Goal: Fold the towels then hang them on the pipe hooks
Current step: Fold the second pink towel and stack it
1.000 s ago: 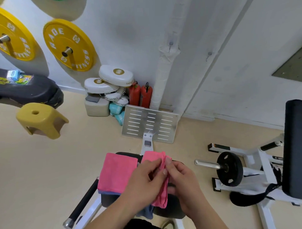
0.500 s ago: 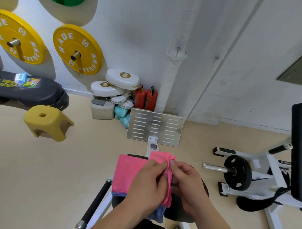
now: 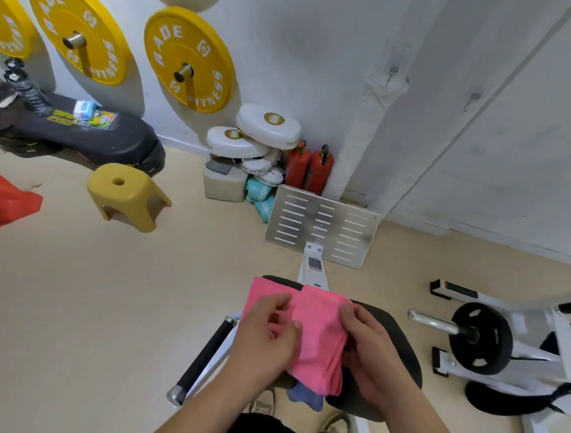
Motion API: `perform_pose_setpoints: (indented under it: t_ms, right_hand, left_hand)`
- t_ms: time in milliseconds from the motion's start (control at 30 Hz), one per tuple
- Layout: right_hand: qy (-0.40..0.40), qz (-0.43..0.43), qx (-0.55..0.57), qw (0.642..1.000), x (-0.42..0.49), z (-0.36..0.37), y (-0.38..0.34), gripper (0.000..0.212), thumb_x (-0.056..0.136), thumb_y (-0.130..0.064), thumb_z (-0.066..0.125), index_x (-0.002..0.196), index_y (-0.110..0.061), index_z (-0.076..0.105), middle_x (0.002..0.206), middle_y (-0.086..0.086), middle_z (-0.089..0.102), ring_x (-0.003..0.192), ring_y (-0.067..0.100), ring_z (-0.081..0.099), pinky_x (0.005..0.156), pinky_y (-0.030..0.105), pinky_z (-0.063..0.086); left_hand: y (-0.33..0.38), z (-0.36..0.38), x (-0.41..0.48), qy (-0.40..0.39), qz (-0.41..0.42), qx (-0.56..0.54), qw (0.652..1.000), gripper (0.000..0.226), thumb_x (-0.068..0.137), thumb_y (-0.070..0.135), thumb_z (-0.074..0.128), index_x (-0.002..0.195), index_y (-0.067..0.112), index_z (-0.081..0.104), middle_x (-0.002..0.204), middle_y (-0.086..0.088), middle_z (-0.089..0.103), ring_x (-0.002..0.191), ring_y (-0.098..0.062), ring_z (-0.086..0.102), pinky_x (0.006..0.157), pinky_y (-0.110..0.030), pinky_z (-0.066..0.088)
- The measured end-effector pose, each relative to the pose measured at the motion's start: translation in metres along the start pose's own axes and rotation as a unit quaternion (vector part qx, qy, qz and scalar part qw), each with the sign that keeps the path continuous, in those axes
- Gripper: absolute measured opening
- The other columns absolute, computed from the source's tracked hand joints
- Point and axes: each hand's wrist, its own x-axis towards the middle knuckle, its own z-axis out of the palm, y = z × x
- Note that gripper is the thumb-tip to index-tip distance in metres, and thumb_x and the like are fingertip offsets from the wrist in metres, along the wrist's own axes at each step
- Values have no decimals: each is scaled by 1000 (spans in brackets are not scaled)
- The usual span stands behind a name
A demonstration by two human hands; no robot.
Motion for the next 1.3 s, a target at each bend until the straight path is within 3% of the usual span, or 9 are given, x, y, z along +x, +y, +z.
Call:
perform_pose_setpoints:
  t_ms: [200,433,533,733,867,967,1100,1200,1300]
  right_hand:
    - [-66,80,27,994,50,-8,-1,62,90,-58,71,139,-20,62,143,17,63,134,41,57,112,64,43]
    - [-17,55,-209,976,100,19,16,46,95,-51,61,127,-18,60,127,9,67,116,27,64,103,53,53]
    - [-29,27,-302,953,103,22,36,33,91,-23,66,122,-14,59,123,17,67,103,24,64,92,43,54]
    - [6,-25,-302,953,98,29,47,44,93,-5,71,124,-30,51,108,-16,61,107,13,61,101,35,52]
    - [14,-11,-384,923,103,29,53,53,93,-20,72,142,-23,51,128,-3,65,123,21,61,108,41,50]
    - [4,-5,-417,909,105,24,54,56,93,-29,72,144,-21,51,129,-2,65,119,20,61,102,37,52]
    - [-14,-19,-365,931,102,10,56,36,95,-27,72,128,-23,60,91,-12,64,84,3,62,69,14,46]
    - [50,-45,-359,931,95,-11,53,15,99,-36,65,103,-23,68,87,-3,70,82,5,66,67,22,49]
    - [126,-40,-485,865,105,-44,55,29,104,-28,55,77,-16,55,75,9,62,66,19,62,66,35,49]
  left_hand:
    - [-22,-37,31,-146,-192,-187,952,44,76,42,82,117,29,73,117,-4,76,108,-23,73,102,-49,55]
    - [-40,-35,55,-42,-203,-62,976,31,73,22,66,103,24,75,102,-4,78,100,-25,73,93,-46,60]
    - [-59,-31,58,-20,-182,86,979,26,75,24,61,100,25,70,88,2,73,87,-22,70,80,-43,62]
    - [-58,-24,57,35,-110,142,983,24,81,19,64,101,31,67,74,5,70,71,-13,65,66,-33,55]
    - [-69,-25,59,28,-79,264,961,38,89,26,58,127,26,61,115,6,65,101,-15,64,82,-36,57]
    - [-71,-19,58,28,74,392,917,50,86,20,57,136,25,56,136,0,54,120,-25,53,81,-37,58]
    - [-68,2,57,-78,183,456,868,49,80,34,60,128,30,59,126,0,62,111,-26,56,74,-39,59]
    - [-81,7,61,-106,147,519,836,50,79,39,67,127,28,62,124,-5,66,109,-33,62,72,-43,62]
    - [-88,8,60,-88,158,519,836,49,78,33,72,125,25,64,123,-7,67,104,-33,63,76,-41,62]
